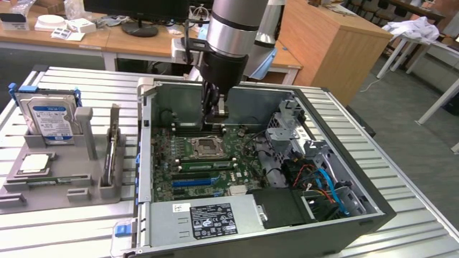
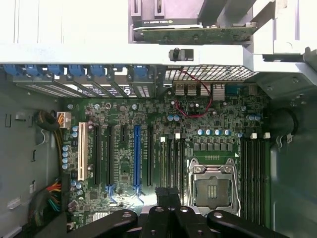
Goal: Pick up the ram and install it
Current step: 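Press down the ram until it locks into place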
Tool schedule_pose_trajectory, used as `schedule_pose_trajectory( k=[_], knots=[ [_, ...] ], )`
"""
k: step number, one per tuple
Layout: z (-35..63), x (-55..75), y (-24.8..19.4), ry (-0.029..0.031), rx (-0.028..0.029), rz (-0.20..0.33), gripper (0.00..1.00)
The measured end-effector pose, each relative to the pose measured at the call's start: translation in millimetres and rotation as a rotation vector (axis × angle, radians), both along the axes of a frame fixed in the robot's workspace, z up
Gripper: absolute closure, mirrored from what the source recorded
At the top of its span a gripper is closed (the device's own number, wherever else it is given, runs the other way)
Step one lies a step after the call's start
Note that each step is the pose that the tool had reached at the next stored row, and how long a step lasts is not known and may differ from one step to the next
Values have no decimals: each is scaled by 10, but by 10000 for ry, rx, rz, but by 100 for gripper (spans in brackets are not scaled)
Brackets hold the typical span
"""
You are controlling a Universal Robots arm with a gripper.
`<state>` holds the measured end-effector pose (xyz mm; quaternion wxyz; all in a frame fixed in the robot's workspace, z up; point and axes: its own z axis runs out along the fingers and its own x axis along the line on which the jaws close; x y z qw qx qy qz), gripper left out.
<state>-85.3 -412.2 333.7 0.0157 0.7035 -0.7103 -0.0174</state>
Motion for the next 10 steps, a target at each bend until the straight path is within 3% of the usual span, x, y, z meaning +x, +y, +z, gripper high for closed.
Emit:
schedule_pose_trajectory(
  k=[10],
  knots=[
    [2, 76, 0, 2, -3, 0, 89]
  ],
)
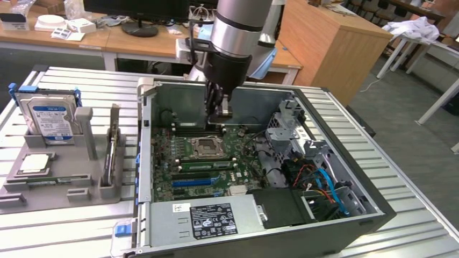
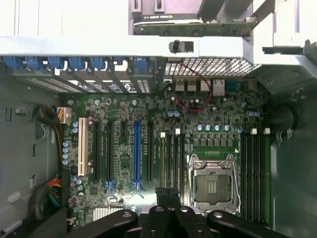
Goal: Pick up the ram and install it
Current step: 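Press down the ram until it locks into place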
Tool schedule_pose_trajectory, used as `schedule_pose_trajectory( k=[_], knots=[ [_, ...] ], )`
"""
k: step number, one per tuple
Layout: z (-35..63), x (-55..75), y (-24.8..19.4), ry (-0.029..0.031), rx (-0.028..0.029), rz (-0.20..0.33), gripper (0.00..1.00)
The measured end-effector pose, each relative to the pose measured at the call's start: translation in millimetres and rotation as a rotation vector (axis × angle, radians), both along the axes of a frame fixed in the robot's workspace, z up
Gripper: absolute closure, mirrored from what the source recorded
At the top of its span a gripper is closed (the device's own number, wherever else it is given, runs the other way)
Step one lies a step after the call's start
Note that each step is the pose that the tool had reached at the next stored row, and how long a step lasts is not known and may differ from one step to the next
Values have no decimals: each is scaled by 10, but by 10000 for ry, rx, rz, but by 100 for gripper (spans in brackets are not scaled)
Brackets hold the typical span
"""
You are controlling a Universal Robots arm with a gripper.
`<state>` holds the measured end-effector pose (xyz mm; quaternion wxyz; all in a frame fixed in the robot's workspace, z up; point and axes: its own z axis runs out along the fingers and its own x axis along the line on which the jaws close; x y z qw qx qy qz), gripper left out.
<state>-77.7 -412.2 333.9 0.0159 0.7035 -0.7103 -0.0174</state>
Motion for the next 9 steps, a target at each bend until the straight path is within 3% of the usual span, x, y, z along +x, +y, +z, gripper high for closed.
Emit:
schedule_pose_trajectory(
  k=[9],
  knots=[
    [-1, 143, 0, -1, 1, 0, 89]
  ],
)
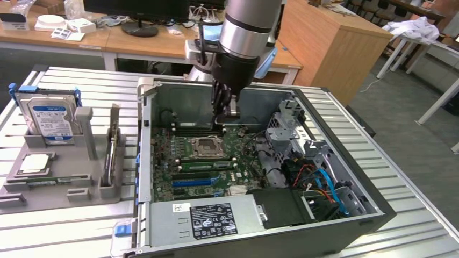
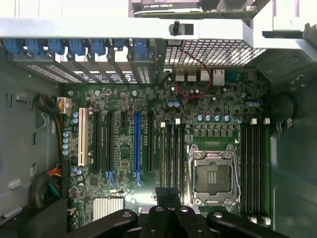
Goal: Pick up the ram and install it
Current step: 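Press down the ram until it locks into place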
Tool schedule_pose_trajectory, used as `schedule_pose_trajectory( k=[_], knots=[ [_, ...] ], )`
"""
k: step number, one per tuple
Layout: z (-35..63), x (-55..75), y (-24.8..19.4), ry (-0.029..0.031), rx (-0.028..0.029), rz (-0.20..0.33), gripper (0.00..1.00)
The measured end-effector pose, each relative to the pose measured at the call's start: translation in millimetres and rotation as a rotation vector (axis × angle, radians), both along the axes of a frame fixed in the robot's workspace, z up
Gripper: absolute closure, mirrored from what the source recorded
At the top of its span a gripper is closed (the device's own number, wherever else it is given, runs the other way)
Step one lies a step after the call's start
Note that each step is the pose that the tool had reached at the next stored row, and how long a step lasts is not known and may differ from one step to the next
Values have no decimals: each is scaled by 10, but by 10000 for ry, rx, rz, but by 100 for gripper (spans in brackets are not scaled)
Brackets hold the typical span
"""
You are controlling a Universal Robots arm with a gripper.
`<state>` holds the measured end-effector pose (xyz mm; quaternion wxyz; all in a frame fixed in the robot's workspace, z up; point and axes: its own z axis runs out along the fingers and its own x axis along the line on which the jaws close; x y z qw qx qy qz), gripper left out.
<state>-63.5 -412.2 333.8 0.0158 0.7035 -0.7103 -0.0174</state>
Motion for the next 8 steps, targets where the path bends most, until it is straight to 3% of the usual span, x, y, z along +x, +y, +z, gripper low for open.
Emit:
schedule_pose_trajectory(
  k=[8],
  knots=[
    [0, 105, 0, 0, 0, 1, 89]
  ],
)
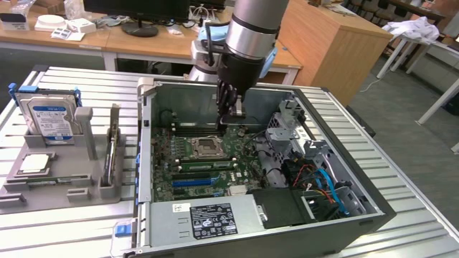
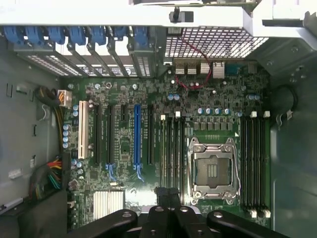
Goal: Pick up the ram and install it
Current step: 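Press down the ram until it locks into place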
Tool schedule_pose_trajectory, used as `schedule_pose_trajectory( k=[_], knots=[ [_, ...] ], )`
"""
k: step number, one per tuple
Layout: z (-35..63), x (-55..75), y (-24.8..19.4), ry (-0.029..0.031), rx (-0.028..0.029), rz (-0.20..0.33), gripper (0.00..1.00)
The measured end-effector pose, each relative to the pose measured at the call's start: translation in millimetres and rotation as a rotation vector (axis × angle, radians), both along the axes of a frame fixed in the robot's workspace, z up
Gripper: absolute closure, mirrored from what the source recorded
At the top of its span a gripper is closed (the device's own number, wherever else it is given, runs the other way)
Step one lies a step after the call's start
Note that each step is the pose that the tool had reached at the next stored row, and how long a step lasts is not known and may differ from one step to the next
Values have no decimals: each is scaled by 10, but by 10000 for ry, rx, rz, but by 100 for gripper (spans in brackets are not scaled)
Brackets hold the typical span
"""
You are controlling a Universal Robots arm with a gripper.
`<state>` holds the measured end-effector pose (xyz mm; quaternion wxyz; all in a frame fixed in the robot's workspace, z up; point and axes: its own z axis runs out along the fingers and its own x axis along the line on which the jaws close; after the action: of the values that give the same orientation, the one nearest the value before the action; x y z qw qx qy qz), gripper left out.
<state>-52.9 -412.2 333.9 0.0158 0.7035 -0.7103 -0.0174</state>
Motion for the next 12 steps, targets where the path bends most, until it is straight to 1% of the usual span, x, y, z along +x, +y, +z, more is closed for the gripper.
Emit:
schedule_pose_trajectory(
  k=[6, 12],
  knots=[
    [0, 57, 0, 0, 0, 1, 89],
    [0, 77, 0, 0, 0, 0, 89]
  ],
)
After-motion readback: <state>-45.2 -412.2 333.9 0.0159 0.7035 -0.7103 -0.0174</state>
